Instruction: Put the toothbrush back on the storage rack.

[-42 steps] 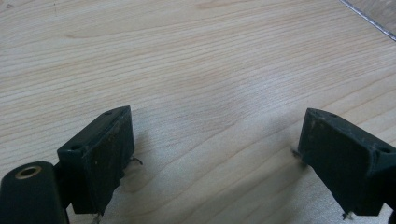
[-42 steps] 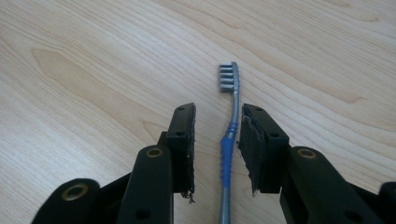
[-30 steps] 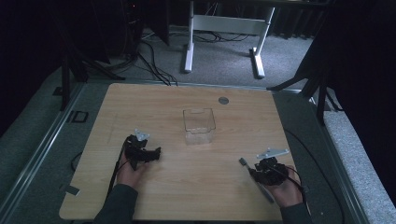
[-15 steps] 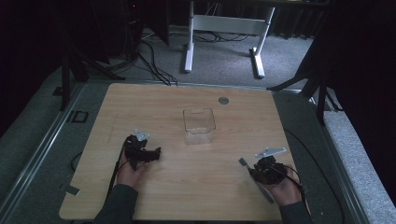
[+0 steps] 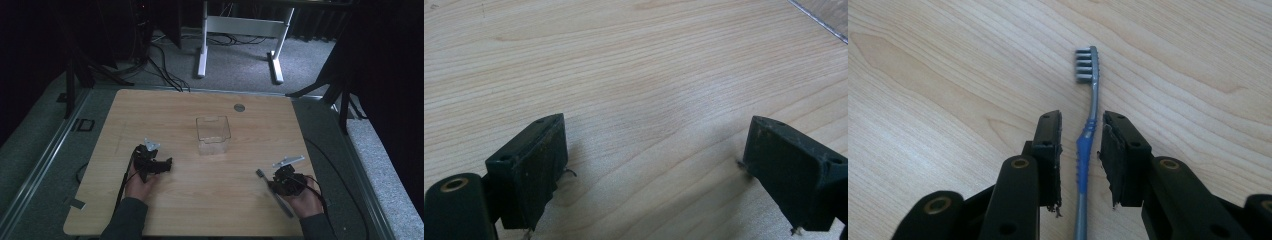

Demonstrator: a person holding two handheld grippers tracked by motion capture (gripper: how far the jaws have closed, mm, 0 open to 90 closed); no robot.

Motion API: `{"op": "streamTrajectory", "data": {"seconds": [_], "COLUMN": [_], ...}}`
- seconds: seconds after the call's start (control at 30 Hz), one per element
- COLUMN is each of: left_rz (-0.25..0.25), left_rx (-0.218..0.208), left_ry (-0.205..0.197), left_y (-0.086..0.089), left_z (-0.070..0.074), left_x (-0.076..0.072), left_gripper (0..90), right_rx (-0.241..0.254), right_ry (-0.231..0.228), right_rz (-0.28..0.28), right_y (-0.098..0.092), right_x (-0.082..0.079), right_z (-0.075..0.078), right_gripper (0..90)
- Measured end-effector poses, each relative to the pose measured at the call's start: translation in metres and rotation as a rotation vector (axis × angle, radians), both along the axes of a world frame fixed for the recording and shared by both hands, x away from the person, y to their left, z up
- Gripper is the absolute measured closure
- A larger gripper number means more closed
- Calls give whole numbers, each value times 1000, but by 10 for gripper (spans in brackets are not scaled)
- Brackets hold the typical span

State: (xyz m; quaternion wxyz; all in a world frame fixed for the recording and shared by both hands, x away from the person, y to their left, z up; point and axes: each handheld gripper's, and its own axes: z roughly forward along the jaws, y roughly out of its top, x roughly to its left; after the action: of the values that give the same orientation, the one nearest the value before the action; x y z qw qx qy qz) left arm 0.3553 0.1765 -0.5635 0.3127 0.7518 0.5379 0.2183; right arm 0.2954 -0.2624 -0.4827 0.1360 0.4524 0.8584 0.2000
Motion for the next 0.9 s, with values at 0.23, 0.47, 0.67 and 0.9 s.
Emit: {"op": "streamTrajectory", "data": {"seconds": [0.23,0.47,0.67,0.9], "left_rz": [0,0,0,0], "left_rx": [0,-1,0,-1], "left_ry": [1,0,1,1], "left_y": [0,0,0,0], "left_z": [0,0,0,0], "left_x": [0,0,0,0], "left_gripper": [108,108,108,108], "right_rx": [-6,-19,-30,-45], "right_ry": [11,43,64,90], "right_rz": [1,-6,-9,-7], "right_y": [-2,-2,-3,0], "right_x": [3,5,7,12], "right_z": [0,-2,-4,-5], "right_gripper": [694,694,694,694]}}
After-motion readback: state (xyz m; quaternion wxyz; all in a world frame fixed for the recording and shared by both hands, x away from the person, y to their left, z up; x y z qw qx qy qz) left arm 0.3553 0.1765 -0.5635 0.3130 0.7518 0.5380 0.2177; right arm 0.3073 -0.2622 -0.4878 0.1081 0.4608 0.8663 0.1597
